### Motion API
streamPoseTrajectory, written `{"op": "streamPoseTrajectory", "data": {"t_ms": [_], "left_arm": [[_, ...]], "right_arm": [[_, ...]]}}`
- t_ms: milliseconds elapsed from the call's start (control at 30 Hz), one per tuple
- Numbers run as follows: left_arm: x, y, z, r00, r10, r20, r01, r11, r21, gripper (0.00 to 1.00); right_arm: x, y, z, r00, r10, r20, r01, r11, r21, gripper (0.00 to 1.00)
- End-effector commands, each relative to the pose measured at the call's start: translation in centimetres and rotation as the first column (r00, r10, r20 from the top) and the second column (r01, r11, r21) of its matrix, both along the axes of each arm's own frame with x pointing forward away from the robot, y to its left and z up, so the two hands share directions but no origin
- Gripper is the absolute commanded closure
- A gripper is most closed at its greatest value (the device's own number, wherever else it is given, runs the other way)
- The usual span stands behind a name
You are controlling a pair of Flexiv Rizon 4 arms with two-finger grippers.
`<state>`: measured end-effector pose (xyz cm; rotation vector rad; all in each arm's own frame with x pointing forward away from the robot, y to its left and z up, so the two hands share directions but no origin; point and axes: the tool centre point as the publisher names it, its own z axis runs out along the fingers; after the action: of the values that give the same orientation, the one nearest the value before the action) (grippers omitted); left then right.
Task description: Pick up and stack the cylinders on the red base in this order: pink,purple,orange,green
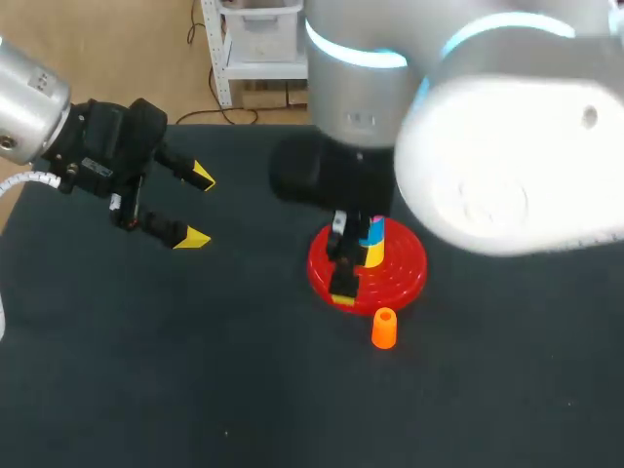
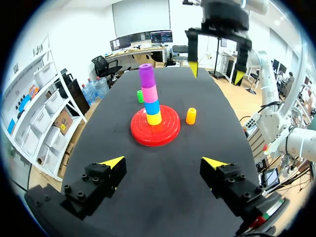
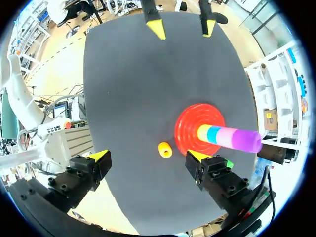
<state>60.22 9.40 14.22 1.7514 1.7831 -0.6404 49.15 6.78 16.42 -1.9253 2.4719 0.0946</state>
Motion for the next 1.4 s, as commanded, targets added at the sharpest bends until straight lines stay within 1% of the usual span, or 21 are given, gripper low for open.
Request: {"op": "streamPoseTrajectory", "data": {"t_ms": [33, 67, 167, 233, 300, 400, 467, 667, 867, 1100, 1133, 1167, 1233, 1400], "left_arm": [[0.0, 0.0, -0.1, 1.000, 0.001, 0.001, -0.001, 1.000, 0.001, 0.00], [0.0, 0.0, -0.1, 1.000, 0.001, 0.001, -0.001, 1.000, 0.001, 0.00], [0.0, 0.0, -0.1, 1.000, 0.001, 0.001, -0.001, 1.000, 0.001, 0.00], [0.0, 0.0, -0.1, 1.000, 0.001, 0.001, -0.001, 1.000, 0.001, 0.00], [0.0, 0.0, -0.1, 1.000, 0.001, 0.001, -0.001, 1.000, 0.001, 0.00], [0.0, 0.0, -0.1, 1.000, 0.001, 0.001, -0.001, 1.000, 0.001, 0.00], [0.0, 0.0, -0.1, 1.000, 0.001, 0.001, -0.001, 1.000, 0.001, 0.00], [0.0, 0.0, -0.1, 1.000, 0.001, 0.001, -0.001, 1.000, 0.001, 0.00], [0.0, 0.0, -0.1, 1.000, 0.001, 0.001, -0.001, 1.000, 0.001, 0.00], [0.0, 0.0, -0.1, 1.000, 0.001, 0.001, -0.001, 1.000, 0.001, 0.00], [0.0, 0.0, -0.1, 1.000, 0.001, 0.001, -0.001, 1.000, 0.001, 0.00], [0.0, 0.0, -0.1, 1.000, 0.001, 0.001, -0.001, 1.000, 0.001, 0.00], [0.0, 0.0, -0.1, 1.000, 0.001, 0.001, -0.001, 1.000, 0.001, 0.00], [0.0, 0.0, -0.1, 1.000, 0.001, 0.001, -0.001, 1.000, 0.001, 0.00]], "right_arm": [[-1.2, -0.3, -2.7, 1.000, -0.022, 0.009, 0.022, 1.000, 0.013, 0.00], [-1.3, -0.4, -3.3, 0.999, -0.032, 0.000, 0.032, 0.999, 0.001, 0.00], [-1.6, -0.9, -4.8, 0.999, -0.049, -0.019, 0.049, 0.999, 0.022, 0.00], [-1.7, -1.0, -5.7, 0.997, -0.067, -0.032, 0.067, 0.998, 0.004, 0.00], [-1.7, -1.2, -6.4, 0.996, -0.076, -0.038, 0.077, 0.997, 0.009, 0.00], [-1.8, -1.5, -7.3, 0.994, -0.099, -0.042, 0.100, 0.995, 0.007, 0.00], [-1.7, -1.9, -7.8, 0.993, -0.110, -0.044, 0.111, 0.994, 0.021, 0.00], [-1.4, -2.2, -9.4, 0.988, -0.148, -0.042, 0.148, 0.989, 0.011, 0.00], [-0.8, -2.8, -10.6, 0.985, -0.168, -0.049, 0.169, 0.985, 0.021, 0.00], [0.7, -3.2, -11.6, 0.982, -0.184, -0.050, 0.184, 0.983, -0.003, 0.00], [0.9, -3.3, -11.8, 0.980, -0.189, -0.057, 0.189, 0.982, -0.012, 0.00], [1.2, -3.4, -12.0, 0.982, -0.181, -0.061, 0.182, 0.983, 0.001, 0.00], [1.6, -3.4, -12.3, 0.980, -0.186, -0.065, 0.186, 0.982, -0.005, 0.00], [2.1, -3.7, -13.2, 0.976, -0.199, -0.084, 0.198, 0.980, -0.015, 0.00]]}}
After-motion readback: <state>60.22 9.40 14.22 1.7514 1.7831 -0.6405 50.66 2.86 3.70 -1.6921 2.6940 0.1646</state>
